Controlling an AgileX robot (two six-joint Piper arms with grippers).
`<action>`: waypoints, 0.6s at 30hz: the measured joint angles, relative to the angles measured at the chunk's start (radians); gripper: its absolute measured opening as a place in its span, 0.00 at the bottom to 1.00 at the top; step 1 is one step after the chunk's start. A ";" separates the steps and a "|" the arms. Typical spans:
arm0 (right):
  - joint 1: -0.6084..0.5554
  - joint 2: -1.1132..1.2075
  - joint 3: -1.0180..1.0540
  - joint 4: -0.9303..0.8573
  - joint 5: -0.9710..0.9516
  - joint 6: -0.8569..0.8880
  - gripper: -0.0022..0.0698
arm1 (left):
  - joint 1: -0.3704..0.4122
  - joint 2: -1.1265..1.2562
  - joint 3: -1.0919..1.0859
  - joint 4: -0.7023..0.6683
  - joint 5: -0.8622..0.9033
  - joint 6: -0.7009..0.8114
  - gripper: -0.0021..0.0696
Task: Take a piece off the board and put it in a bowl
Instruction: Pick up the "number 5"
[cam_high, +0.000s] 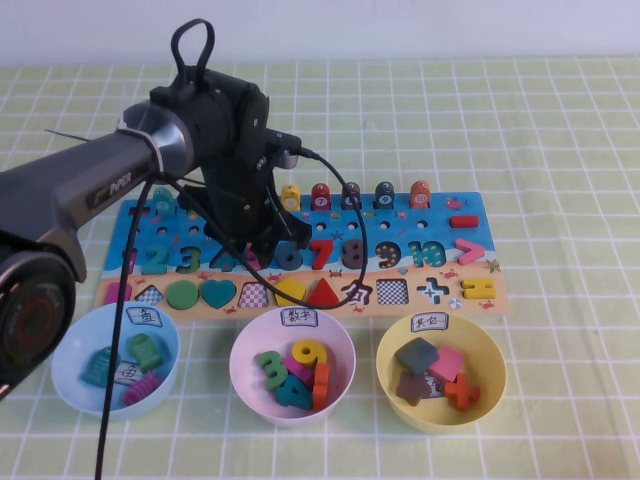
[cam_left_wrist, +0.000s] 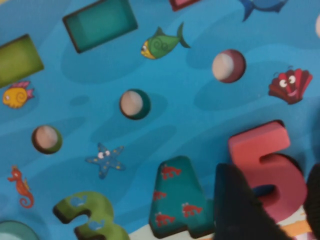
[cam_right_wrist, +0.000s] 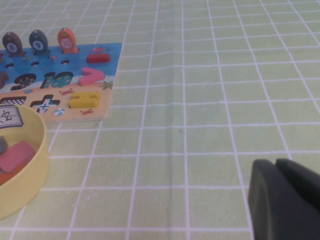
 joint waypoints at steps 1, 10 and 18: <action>0.000 0.000 0.000 0.000 0.000 0.000 0.01 | 0.000 0.000 0.000 -0.002 0.000 0.000 0.38; 0.000 0.000 0.000 0.000 0.000 0.000 0.01 | -0.004 0.000 -0.002 -0.009 0.003 0.006 0.13; 0.000 0.000 0.000 0.000 0.000 0.000 0.01 | -0.004 -0.012 -0.002 0.039 0.036 0.009 0.08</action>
